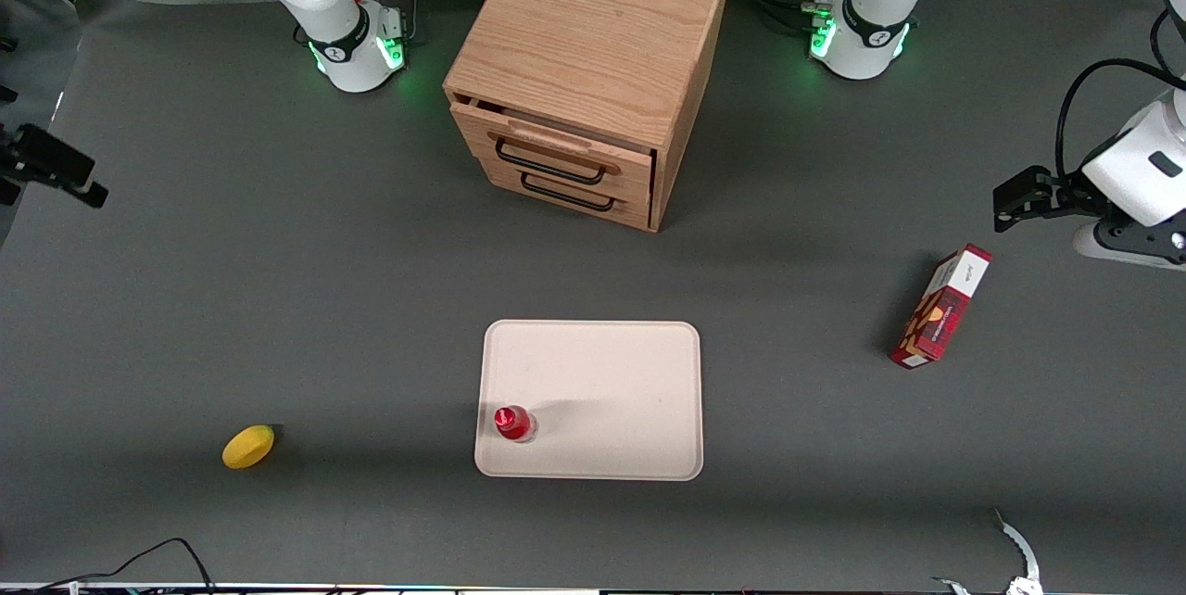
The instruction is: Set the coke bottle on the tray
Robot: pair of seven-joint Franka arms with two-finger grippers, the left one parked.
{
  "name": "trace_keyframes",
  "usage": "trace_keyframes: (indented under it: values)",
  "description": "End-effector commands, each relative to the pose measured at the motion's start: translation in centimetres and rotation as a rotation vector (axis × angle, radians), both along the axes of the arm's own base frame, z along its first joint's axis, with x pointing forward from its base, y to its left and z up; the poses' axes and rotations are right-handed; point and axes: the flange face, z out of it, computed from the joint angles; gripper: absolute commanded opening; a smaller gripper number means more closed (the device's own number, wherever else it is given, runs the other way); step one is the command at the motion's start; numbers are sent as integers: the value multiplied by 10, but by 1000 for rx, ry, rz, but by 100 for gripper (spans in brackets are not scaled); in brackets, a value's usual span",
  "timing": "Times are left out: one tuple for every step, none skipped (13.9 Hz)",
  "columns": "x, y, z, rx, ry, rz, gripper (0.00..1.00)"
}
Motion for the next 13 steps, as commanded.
trace_keyframes:
  values:
    - [-15, 4, -2, 8, 0, 11, 100]
    - [-11, 4, -7, 12, 3, 10, 100]
    - [-5, 5, -12, 12, -12, 10, 100]
    - [2, 6, -25, 13, -32, 10, 100]
    - [8, 3, -31, 15, -66, 4, 100]
    - [11, 5, -37, 15, -72, 7, 100]
    - [12, 6, -42, 15, -68, 8, 100]
    - [13, 5, -44, 15, -63, 6, 100]
    - [13, 1, -43, 17, -65, 0, 100]
    - [13, 3, -42, 17, -68, 6, 100]
    - [13, 4, -41, 15, -66, 7, 100]
    - [12, 4, -41, 15, -63, 7, 100]
    - [12, 4, -41, 15, -60, 7, 100]
